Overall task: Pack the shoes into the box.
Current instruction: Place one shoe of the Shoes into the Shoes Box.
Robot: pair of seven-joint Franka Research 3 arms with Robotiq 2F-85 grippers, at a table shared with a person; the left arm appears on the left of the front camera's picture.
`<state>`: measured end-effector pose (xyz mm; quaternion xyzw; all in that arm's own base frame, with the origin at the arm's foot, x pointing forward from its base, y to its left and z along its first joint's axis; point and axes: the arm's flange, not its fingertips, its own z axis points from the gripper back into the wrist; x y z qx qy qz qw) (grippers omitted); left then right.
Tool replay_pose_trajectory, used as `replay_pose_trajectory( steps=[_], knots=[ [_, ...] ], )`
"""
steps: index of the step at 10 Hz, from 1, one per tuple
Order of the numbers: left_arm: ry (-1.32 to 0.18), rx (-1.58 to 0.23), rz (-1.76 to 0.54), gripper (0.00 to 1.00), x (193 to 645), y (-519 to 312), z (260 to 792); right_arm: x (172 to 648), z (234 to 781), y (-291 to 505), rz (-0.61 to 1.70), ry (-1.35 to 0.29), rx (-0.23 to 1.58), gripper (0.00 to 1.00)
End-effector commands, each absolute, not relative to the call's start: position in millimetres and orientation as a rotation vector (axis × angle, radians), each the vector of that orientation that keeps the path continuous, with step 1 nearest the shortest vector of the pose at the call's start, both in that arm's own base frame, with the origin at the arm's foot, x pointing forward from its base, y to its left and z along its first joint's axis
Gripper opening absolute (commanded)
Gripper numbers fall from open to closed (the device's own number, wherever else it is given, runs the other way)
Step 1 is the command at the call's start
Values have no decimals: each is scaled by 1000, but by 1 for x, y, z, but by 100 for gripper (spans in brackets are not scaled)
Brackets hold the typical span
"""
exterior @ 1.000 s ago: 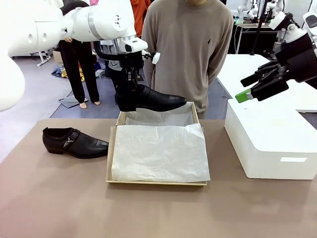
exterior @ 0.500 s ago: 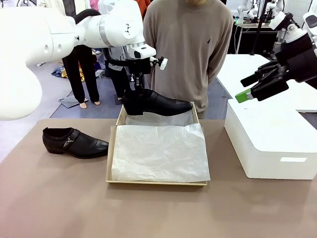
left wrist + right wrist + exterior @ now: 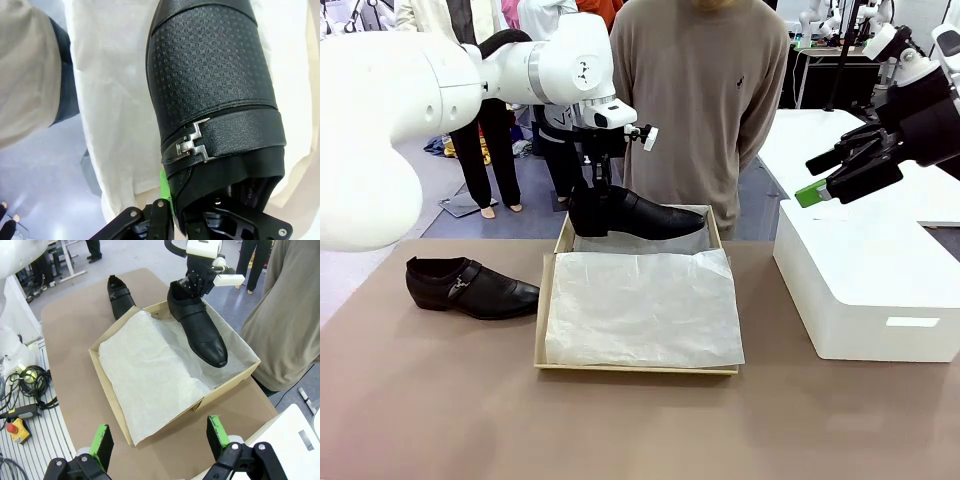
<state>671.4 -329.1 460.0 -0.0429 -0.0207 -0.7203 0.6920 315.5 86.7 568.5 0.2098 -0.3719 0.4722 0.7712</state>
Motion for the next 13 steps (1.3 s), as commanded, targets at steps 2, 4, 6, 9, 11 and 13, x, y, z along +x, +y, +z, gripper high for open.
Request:
replay_pose_trajectory(
  steps=[2,4,6,9,11,13],
  knots=[
    [-34,-54,-1570,0,682,-338,460,319,568,86,1046,-826,473,100],
    [-26,-25,-1566,0,687,-338,451,319,568,86,1046,-826,473,100],
    [-28,-29,-1555,0,689,-338,440,319,568,86,1046,-826,473,100],
    [-20,-38,-1530,0,693,-338,425,319,568,86,1046,-826,473,100],
    [-1,-39,-1522,0,693,-339,417,319,568,86,1046,-826,473,100],
    [17,-50,-1515,0,693,-340,408,319,568,86,1046,-826,473,100]
  ],
)
